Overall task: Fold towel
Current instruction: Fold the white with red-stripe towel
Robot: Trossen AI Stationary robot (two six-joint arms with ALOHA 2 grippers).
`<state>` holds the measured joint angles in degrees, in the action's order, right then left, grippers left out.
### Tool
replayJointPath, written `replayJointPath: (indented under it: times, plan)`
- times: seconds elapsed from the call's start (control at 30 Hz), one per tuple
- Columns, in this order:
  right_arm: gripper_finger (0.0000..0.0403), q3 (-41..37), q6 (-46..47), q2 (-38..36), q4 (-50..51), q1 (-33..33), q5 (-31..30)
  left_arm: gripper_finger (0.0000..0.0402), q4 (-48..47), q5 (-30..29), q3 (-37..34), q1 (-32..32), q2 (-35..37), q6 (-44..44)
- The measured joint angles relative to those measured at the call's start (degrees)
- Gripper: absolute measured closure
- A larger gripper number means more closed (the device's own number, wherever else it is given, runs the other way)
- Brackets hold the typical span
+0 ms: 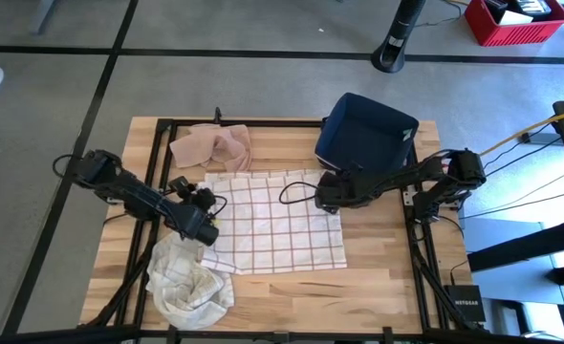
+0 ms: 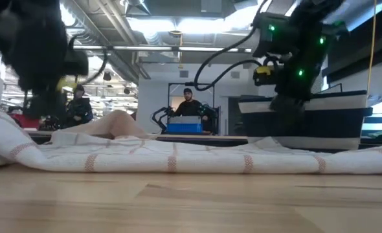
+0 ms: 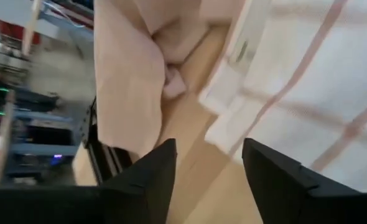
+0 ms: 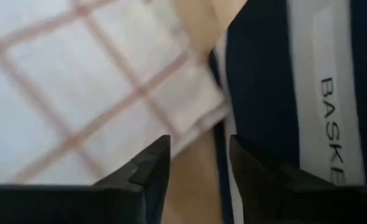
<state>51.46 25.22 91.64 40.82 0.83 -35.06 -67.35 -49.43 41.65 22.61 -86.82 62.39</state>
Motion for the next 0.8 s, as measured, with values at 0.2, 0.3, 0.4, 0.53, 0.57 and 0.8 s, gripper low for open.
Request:
replayJointPath:
  times: [0.2, 0.3, 0.4, 0.53, 0.57, 0.8]
  plan:
    - [0.0212, 3.8, -1.2, -0.6, 3.4, 5.2, 12.9, 0.0230, 2.1, 5.8, 5.9, 4.3, 8.5, -0.8]
    - [0.0214, 3.0, -1.6, -0.5, -1.2, 10.2, 19.9, 0.0236, 11.6, 14.7, 5.3, 6.4, 12.9, -3.3]
    - [0.0216, 0.4, -1.6, -0.5, -9.8, 15.4, 23.2, 0.0241, 23.0, 19.4, 2.4, 8.1, 14.9, -4.8]
    - [0.0216, -3.7, -0.2, -0.5, -16.5, 20.7, 24.3, 0.0248, 32.5, 27.8, -1.6, 8.4, 13.5, -6.5]
    - [0.0216, -4.6, 0.6, -0.5, -16.9, 21.5, 24.2, 0.0250, 33.8, 29.5, -2.6, 8.4, 12.7, -6.1]
    - [0.0216, -7.3, 7.7, -0.6, -10.3, 23.4, 28.4, 0.0258, 32.4, 33.4, -4.8, 7.9, 8.9, -4.3]
